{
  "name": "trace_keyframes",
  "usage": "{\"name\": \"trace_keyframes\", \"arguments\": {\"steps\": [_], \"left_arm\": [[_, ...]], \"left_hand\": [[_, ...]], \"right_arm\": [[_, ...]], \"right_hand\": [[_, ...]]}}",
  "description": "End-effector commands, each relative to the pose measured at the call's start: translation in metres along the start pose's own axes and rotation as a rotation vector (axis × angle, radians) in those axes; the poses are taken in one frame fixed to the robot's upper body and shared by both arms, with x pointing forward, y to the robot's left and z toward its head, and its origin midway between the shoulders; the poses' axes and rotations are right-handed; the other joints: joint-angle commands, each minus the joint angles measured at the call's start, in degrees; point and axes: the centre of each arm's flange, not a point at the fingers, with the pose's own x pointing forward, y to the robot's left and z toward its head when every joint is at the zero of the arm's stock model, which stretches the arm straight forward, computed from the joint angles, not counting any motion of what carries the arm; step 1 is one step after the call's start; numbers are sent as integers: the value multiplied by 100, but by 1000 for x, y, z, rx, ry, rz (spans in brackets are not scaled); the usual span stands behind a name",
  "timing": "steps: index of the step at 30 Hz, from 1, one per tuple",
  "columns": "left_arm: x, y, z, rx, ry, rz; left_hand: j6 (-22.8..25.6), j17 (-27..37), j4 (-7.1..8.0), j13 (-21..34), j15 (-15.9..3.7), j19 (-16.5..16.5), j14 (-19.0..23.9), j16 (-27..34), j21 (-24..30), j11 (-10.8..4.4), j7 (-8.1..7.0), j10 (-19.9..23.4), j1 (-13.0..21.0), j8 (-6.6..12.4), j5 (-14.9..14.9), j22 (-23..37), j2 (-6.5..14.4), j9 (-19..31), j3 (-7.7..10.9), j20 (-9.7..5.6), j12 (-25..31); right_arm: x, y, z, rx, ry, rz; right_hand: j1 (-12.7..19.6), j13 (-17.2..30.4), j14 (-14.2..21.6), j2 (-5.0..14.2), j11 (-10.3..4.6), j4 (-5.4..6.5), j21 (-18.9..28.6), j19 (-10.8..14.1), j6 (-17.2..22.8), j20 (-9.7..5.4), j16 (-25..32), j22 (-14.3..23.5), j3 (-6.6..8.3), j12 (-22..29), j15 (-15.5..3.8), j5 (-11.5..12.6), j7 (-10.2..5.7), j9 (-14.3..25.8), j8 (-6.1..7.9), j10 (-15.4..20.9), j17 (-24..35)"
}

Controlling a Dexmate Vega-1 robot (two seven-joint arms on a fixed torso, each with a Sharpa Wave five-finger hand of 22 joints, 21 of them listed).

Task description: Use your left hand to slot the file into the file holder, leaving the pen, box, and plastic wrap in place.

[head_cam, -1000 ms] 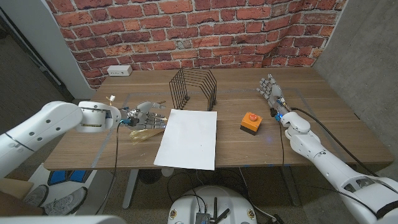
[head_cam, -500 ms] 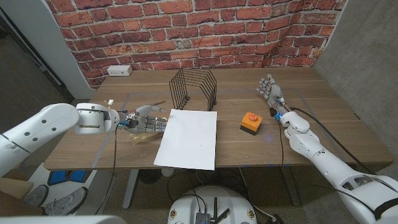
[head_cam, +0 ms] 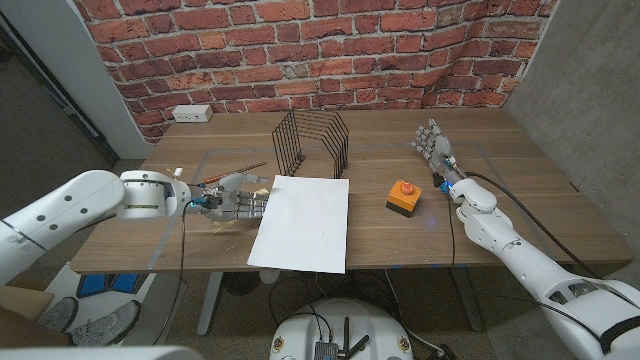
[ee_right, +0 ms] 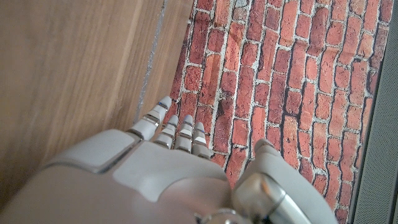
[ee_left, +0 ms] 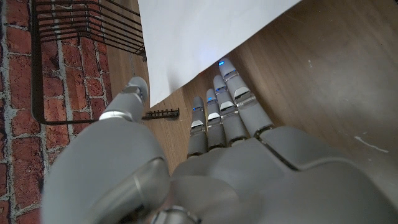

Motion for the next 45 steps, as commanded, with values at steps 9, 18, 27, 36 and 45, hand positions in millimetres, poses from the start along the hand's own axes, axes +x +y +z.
{"name": "trace_keyframes", "arguments": {"steps": [9, 18, 27, 36, 45], "left_arm": [[11, 0, 0, 19, 45, -121], [14, 3, 1, 39, 71, -135], [20, 4, 1, 38, 79, -162], [27, 4, 3, 44, 82, -189], [27, 2, 1, 44, 85, -190]], "left_hand": [[101, 16, 42, 17, 76, -221, -123, -81, -119, -66, 295, 109, 67, -40, -17, 15, 8, 21, -127, -2, -34], [264, 15, 23, 15, 5, -227, -9, -45, -103, -196, 281, 275, 184, -8, 7, 15, 94, 24, -147, -82, -9], [347, 15, 15, 15, -52, -194, 80, -27, -87, -230, 262, 317, 252, -2, 13, 15, 126, 26, -166, -111, -20], [531, 15, 8, 20, -153, -82, 268, 2, -50, -304, 194, 526, 393, 20, 24, 19, 208, 32, -193, -201, 6], [789, 13, 15, 28, -305, 37, 529, 39, -24, -452, 64, 801, 480, 58, 20, 25, 251, 41, -255, -304, 45]], "right_arm": [[3, 3, -1, 1, 2, -7], [6, 5, -1, 0, 1, -10], [8, 7, -1, -2, 1, -14], [9, 8, -1, -2, 2, -15], [7, 7, -2, 1, 4, -15]], "right_hand": [[-43, -3, 18, 177, 8, -11, 31, 66, 61, 10, 48, 12, 47, 14, 10, -2, -10, 18, -6, 43, 7], [-46, -3, 19, 175, 21, -10, 32, 73, 68, 9, 48, 12, 57, 16, 11, -4, -5, 18, -4, 49, -3], [-52, -3, 26, 174, 17, -7, 32, 78, 73, 10, 52, 12, 65, 14, 10, -7, -9, 19, -4, 49, -10], [-60, -3, 36, 172, 23, -3, 30, 79, 73, 10, 57, 12, 77, 14, 19, -10, -7, 19, -5, 52, -21], [-67, -2, 35, 171, 29, 1, 30, 83, 85, 18, 57, 12, 87, 13, 23, -13, -3, 19, -2, 50, -29]]}}
